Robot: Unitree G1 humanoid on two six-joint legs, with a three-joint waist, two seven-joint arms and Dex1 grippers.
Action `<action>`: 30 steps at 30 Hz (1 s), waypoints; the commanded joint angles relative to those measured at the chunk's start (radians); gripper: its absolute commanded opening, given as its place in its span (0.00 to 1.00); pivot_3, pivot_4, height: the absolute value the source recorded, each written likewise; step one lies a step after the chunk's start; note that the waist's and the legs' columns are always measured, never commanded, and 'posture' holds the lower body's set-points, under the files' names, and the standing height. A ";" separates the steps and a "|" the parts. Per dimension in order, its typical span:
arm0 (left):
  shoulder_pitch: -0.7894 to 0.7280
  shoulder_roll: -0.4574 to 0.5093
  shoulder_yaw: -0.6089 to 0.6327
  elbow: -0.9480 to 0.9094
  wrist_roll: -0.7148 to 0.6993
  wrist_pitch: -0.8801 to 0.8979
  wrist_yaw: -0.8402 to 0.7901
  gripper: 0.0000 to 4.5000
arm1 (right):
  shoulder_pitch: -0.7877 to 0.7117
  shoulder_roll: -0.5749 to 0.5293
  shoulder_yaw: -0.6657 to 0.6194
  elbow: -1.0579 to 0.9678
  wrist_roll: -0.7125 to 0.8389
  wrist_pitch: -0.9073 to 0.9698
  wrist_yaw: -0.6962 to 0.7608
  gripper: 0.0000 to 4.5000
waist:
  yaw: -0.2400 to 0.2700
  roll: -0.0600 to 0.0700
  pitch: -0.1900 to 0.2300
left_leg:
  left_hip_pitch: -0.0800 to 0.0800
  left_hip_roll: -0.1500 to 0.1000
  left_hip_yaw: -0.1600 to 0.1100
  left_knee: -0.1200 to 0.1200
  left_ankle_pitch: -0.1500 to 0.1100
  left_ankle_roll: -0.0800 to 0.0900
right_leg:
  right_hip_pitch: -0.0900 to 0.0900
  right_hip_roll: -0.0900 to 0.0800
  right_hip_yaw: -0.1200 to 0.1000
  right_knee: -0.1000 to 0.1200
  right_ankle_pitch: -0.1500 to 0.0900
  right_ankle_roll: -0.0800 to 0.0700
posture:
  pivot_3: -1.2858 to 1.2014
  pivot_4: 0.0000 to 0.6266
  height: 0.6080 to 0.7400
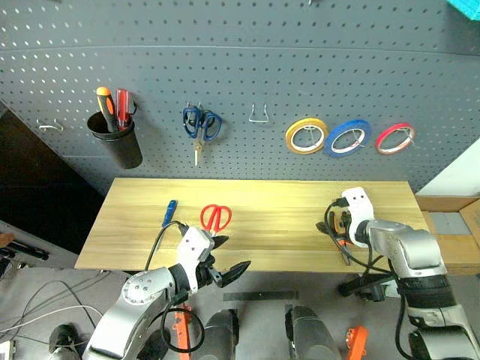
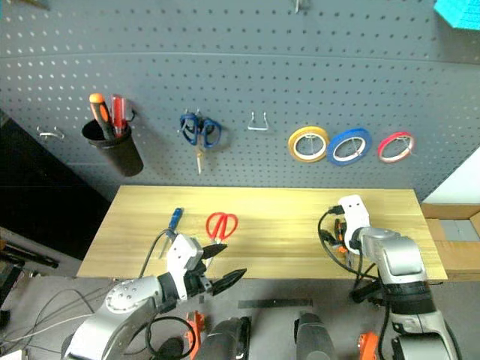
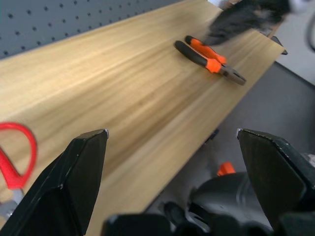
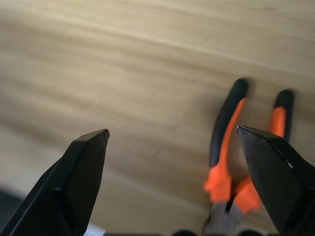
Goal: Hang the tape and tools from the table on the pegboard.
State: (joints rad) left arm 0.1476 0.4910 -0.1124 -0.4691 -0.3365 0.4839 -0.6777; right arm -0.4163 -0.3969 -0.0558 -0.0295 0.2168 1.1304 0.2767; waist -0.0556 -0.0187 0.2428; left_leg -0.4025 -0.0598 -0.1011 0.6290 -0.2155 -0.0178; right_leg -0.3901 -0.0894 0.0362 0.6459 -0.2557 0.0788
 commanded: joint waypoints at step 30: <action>0.030 -0.025 -0.064 -0.176 -0.075 0.104 0.066 1.00 | -0.020 0.072 -0.098 0.132 -0.044 0.051 -0.118 0.95 | -0.027 -0.001 0.059 | -0.015 0.000 0.005 -0.001 -0.002 0.003 | -0.018 0.000 0.001 0.001 0.002 0.003 | 0.48 0.57 1.00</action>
State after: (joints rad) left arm 0.1724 0.4680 -0.1642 -0.5913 -0.3936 0.5862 -0.6171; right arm -0.4286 -0.3212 -0.1589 0.1002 0.1770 1.2005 0.1535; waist -0.0827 -0.0195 0.3015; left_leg -0.4176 -0.0594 -0.0962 0.6285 -0.2176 -0.0144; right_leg -0.4080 -0.0896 0.0375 0.6470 -0.2541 0.0817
